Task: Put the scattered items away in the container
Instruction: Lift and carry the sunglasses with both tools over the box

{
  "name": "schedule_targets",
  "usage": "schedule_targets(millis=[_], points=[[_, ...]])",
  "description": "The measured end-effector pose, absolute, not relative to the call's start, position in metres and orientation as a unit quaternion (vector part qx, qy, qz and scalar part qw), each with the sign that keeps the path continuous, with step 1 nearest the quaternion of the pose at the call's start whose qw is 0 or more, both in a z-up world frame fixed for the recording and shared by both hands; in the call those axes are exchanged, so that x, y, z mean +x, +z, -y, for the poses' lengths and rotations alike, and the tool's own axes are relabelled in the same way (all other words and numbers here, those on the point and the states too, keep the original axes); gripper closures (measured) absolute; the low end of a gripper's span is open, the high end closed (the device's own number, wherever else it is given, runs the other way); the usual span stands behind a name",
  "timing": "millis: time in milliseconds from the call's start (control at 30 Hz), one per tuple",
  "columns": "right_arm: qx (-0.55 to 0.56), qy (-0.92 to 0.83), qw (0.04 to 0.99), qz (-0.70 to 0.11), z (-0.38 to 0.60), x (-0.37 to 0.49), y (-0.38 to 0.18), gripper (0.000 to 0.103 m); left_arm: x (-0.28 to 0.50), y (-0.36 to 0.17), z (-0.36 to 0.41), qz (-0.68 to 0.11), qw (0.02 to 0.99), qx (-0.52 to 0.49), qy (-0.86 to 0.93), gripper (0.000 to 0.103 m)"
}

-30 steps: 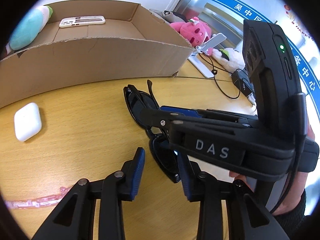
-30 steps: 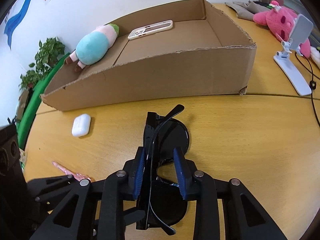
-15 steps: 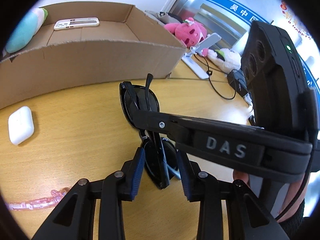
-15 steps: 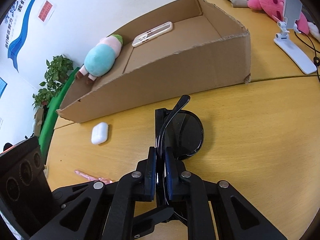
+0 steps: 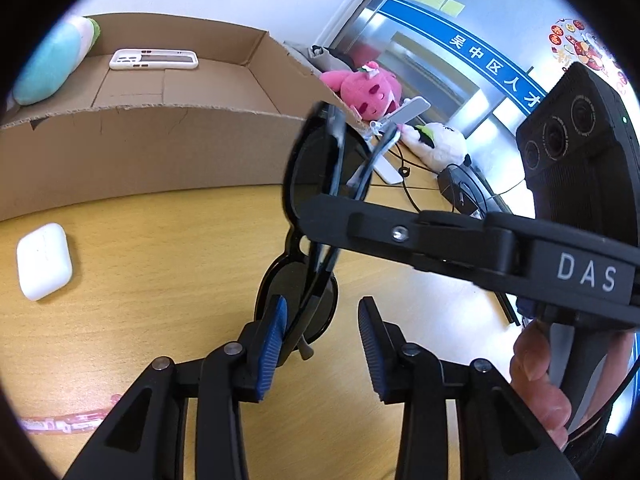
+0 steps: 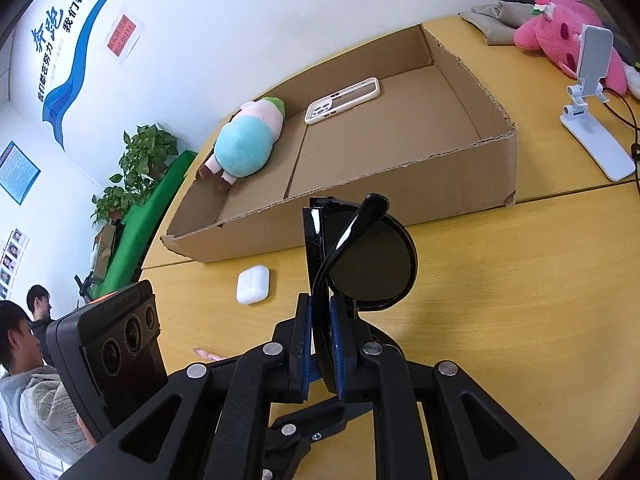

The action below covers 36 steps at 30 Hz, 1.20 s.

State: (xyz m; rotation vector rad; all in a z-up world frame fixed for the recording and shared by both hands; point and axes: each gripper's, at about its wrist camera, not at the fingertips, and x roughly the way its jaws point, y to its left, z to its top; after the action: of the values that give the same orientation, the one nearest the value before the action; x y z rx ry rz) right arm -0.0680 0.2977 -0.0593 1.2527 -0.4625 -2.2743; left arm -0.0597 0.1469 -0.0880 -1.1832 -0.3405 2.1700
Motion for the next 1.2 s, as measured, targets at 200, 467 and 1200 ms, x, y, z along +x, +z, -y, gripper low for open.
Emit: schedule_targets(millis=[200, 467, 1200], points=[[0.456, -0.838, 0.250, 0.165, -0.297, -0.067, -0.056, 0.093, -0.059, -0.084, -0.150, 0.105, 0.318, -0.451, 0.827, 0.094], [0.451, -0.836, 0.267, 0.163, -0.293, -0.068, -0.049, 0.093, -0.052, -0.071, -0.147, 0.098, 0.311, -0.441, 0.836, 0.096], [0.414, -0.851, 0.300, 0.121, -0.262, -0.184, 0.065, 0.093, -0.162, 0.040, -0.117, 0.115, 0.308, -0.388, 0.861, 0.097]])
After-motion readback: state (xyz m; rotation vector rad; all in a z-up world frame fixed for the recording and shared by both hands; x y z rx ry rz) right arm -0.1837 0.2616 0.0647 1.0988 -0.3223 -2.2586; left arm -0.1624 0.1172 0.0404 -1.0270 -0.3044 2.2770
